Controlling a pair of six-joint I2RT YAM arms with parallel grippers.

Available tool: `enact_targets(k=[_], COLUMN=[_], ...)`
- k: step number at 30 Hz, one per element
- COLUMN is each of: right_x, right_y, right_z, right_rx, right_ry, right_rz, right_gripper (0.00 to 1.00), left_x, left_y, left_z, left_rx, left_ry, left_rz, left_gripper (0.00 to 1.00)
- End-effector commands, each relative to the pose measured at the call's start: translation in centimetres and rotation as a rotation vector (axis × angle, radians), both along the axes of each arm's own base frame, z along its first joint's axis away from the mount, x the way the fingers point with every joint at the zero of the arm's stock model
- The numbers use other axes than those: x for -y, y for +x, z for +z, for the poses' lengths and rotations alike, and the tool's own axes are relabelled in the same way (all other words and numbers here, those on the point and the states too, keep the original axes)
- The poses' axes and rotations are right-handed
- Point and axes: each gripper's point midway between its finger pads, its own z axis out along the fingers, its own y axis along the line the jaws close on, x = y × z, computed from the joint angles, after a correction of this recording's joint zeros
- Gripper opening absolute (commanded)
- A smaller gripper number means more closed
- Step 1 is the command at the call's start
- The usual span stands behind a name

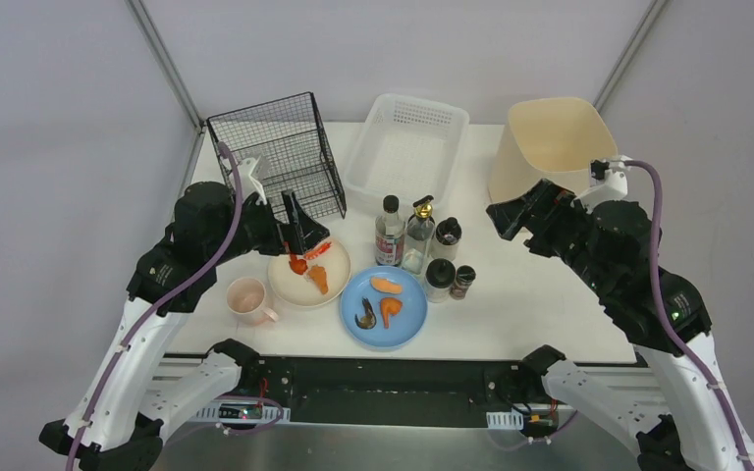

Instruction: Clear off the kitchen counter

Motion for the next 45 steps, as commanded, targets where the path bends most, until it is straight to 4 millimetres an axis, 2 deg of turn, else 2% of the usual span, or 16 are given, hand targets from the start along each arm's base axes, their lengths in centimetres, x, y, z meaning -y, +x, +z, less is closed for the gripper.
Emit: enact_targets(k=[1, 7, 16, 24, 29, 36, 41, 45], right_x=[-1.0, -1.9, -2.7, -3.7, -5.2, -5.7, -5.8, -5.8], right_y=[-0.7, -1.4, -1.0, -1.8, -2.8, -3.5, -4.0, -4.3], right_z=[1.7, 1.1, -0.8, -3.2, -4.2, -5.6, -5.7, -5.9], right_rx=[0.100, 0.066, 0.006, -0.024, -0.058, -0.081, -0.083, -0.083], right_ry=[0.013, -0.004, -0.006, -0.022, 0.023, 0.052, 0.057, 0.053], right_rz=[0.099, 0.171, 0.182, 0.263, 0.351, 0.383, 0.408, 0.414], right_gripper=[0.99, 0.99, 0.99, 0.99, 0.99, 0.99, 0.99, 0.99], left_x=[1.0, 2.4, 5.3, 8.5, 9.1, 9.8, 10.8, 11.9], left_y=[-0.9, -0.8, 0.0, 1.1, 3.3, 6.8, 8.5, 9.2], left_z=[0.2, -0.5, -0.8, -2.5, -4.7, -6.1, -5.3, -5.3], left_rx=[-0.011, -0.041, -0.064, -0.030, 0.046, 0.184, 0.370, 0.409], left_ry=[-0.040, -0.055, -0.107, -0.031, 0.106, 0.130, 0.051, 0.029], left_rz=[-0.057, -0.131, -0.235, -0.279, -0.208, -0.150, -0.135, -0.151], left_gripper=[1.00, 0.99, 1.00, 1.00, 1.00, 1.00, 1.00, 1.00])
